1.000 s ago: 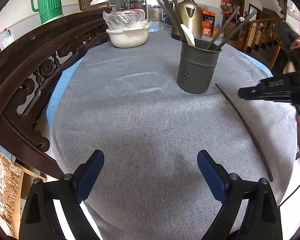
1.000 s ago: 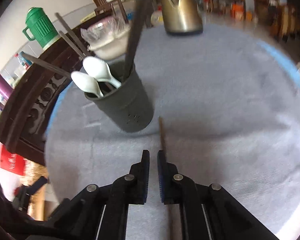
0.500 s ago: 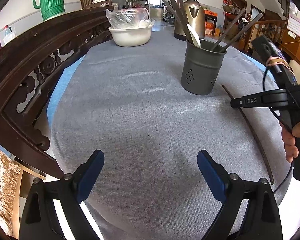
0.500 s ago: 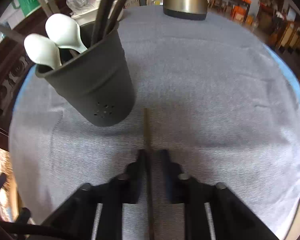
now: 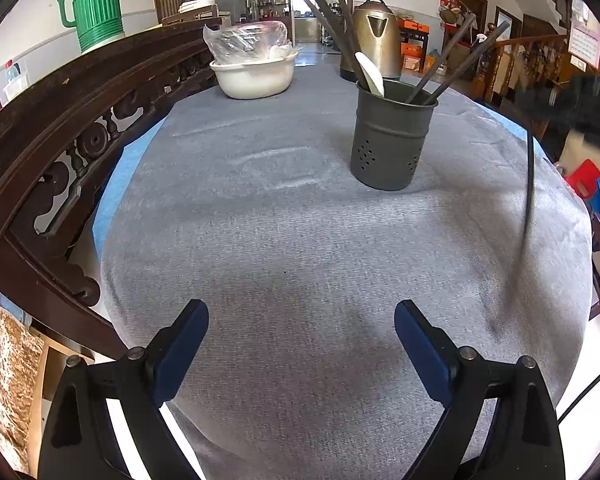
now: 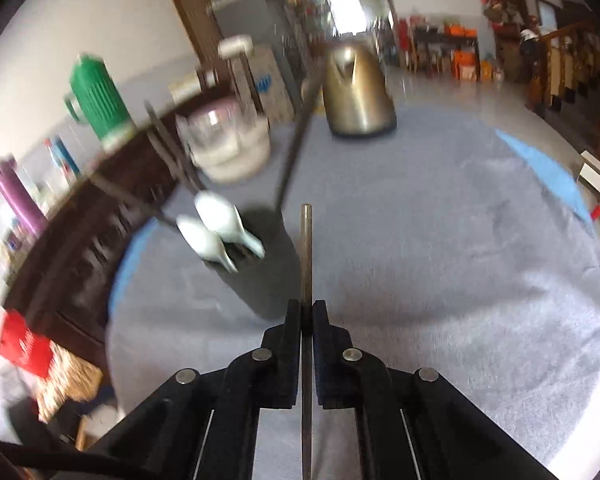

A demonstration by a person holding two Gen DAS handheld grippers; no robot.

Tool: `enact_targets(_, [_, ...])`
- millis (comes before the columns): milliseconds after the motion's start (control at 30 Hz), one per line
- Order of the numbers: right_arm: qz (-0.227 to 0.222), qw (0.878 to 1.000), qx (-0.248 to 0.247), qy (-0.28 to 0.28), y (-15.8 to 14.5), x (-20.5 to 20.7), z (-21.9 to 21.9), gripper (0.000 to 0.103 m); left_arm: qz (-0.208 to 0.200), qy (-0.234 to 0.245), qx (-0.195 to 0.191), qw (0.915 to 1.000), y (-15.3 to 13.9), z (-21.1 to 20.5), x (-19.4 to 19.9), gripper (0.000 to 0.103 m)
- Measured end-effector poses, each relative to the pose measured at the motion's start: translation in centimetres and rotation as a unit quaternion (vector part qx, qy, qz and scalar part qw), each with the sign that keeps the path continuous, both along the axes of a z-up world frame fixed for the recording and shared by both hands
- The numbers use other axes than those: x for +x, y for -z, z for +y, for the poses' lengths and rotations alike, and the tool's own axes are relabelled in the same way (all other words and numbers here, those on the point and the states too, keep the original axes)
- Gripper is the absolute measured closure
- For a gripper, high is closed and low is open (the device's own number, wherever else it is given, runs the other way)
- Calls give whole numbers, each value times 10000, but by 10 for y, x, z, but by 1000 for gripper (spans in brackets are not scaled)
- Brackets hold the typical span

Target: Organize utensils

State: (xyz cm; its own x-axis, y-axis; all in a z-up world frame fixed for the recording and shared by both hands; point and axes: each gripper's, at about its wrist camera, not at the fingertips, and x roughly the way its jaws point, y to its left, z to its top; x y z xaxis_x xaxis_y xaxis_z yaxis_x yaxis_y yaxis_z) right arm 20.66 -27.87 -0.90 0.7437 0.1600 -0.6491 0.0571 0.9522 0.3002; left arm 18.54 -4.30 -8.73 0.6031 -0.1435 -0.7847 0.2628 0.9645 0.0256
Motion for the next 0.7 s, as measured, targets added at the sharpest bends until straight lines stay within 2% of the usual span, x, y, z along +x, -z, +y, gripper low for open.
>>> enact_targets(167, [-1063,9930,475,214,-52,-6,-6,98,-18,18,6,10000,-1,-2,-1,9])
enact_targets(333, [-2055,9767,477,397,-112,-11,5,98,-6,22,-5,10000,-1,-1,-1,9])
enact_targets(433, [-2284,9722,209,479,-130,3,20,98,3,-8,-35,10000,-1,1,0,9])
enact_targets(600, [-2159,9746,171,569,-130,41,30,98,21,-42,-68,10000,0,5,3,9])
enact_targets(700, [-2180,9734,-47,709,-127,55,34,98,40,-60,-91,9999,2,7,4,9])
